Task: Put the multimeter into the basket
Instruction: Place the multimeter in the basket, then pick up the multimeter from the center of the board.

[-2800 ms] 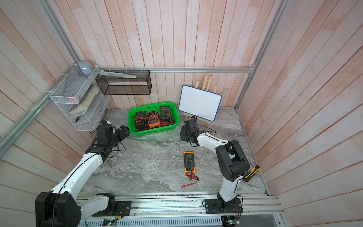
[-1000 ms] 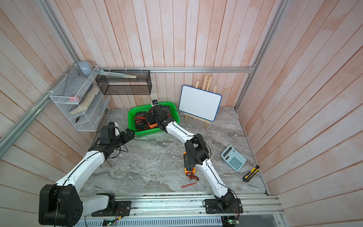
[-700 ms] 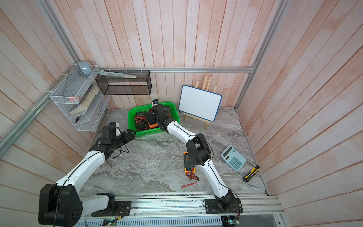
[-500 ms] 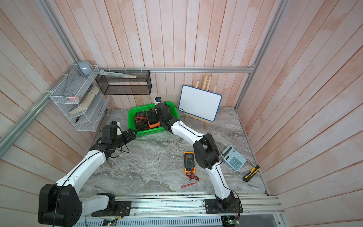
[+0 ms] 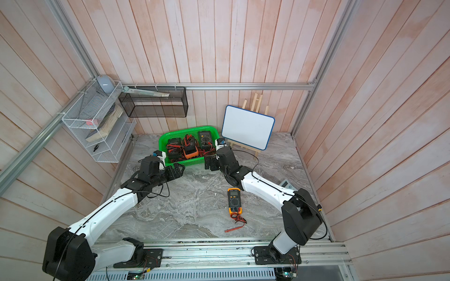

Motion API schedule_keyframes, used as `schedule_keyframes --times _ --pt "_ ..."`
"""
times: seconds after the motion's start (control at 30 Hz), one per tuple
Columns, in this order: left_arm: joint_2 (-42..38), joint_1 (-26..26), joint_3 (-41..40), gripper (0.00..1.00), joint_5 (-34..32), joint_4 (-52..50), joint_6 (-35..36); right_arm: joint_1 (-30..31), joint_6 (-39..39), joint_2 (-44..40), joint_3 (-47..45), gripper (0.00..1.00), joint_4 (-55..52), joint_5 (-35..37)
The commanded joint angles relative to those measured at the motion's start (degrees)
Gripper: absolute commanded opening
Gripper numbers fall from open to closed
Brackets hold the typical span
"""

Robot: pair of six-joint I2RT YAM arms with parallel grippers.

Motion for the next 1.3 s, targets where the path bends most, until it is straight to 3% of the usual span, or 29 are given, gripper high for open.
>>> schedule_keyframes --times 0.0,0.4,0.6,1.27 --pt "-0.6 -3.3 -1.9 1.00 -1.7 1.7 -2.1 -0.4 4.5 -4.7 -5.7 0.98 -5.8 1.4" --pt "2.4 -12.0 -2.7 1.00 -3.3 3.8 -4.5 -0.4 9.4 -13.5 -18.9 0.98 -19.7 -1.6" --pt "3.2 -12.4 -2.7 1.00 -3.3 5.0 -5.4 -0.4 9.9 -12.8 -20.1 0.98 -24.0 -4.7" --pt "5.0 -12.4 -1.6 1.00 -3.3 6.3 -5.1 0.5 9.8 -6.4 -23.3 0.98 -22.7 -7.7"
